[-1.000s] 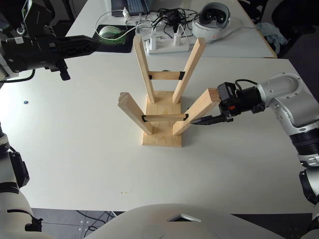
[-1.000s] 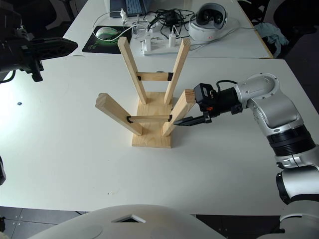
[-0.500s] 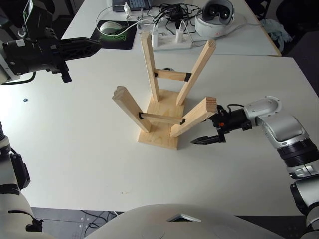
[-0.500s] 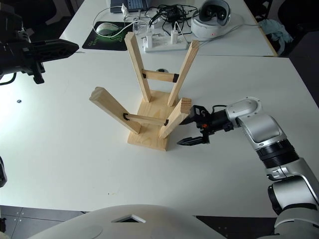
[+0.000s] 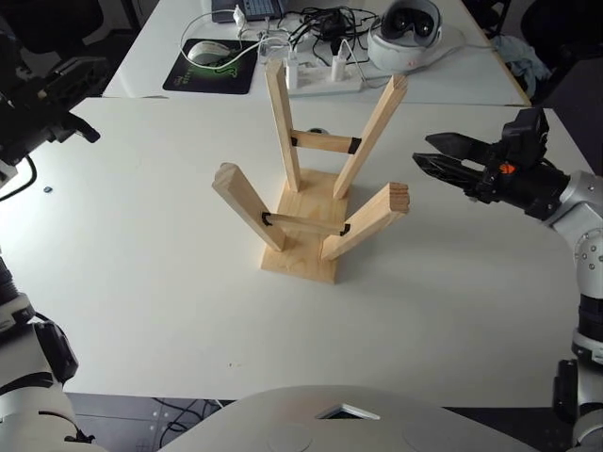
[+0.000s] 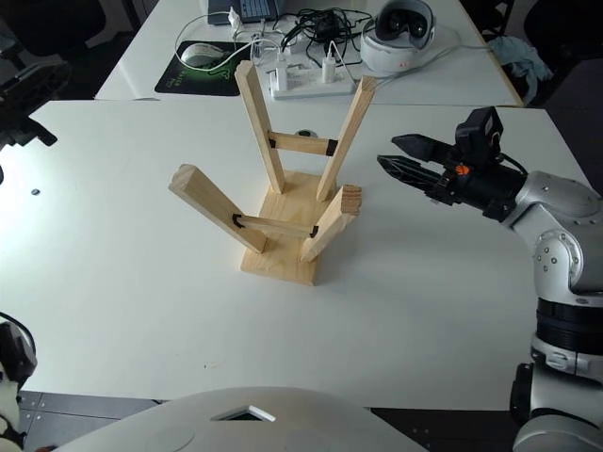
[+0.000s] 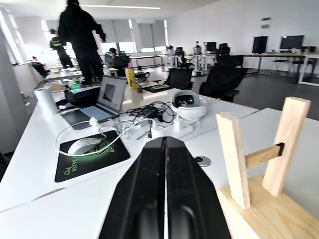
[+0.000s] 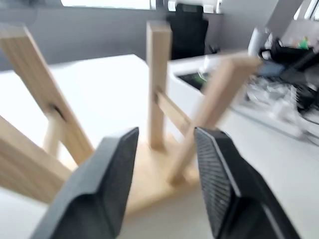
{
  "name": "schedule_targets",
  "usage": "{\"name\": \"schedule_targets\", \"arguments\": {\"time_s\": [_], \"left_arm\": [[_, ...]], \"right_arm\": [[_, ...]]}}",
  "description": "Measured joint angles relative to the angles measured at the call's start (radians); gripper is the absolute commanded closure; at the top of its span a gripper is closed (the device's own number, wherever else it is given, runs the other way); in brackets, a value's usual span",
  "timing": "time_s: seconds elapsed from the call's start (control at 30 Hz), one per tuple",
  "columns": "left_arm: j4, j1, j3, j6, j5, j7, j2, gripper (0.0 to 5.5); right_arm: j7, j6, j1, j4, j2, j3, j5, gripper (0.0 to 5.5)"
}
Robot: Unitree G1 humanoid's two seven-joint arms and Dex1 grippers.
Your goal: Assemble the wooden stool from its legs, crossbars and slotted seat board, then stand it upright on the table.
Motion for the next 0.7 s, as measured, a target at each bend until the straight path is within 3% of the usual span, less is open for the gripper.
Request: {"name": "schedule_targets", "arguments": {"time_s": [0.2, 0.3, 0.37, 0.53, 0.7], "left_arm": [[-0.191, 0.056, 0.018, 0.088, -0.178, 0.015, -0.076, 5.5], [-0.262, 0.056, -0.002, 0.128, -0.259, 0.018, -0.088, 5.5], [-0.302, 0.05, -0.017, 0.155, -0.317, 0.042, -0.115, 5.5], [-0.428, -0.031, -0.072, 0.224, -0.47, 0.119, -0.138, 5.5], [-0.454, -0.07, -0.158, 0.242, -0.524, 0.173, -0.176, 5.5]], "right_arm": [[-0.16, 0.207, 0.016, -0.124, 0.058, -0.097, 0.448, 4.93], [-0.297, 0.221, -0.034, -0.113, 0.078, -0.134, 0.647, 5.43], [-0.375, 0.213, -0.079, -0.117, 0.091, -0.144, 0.742, 5.48], [-0.504, 0.186, -0.093, -0.199, 0.137, -0.074, 0.848, 5.48], [-0.493, 0.179, 0.006, -0.279, 0.138, -0.018, 0.781, 5.48]]}}
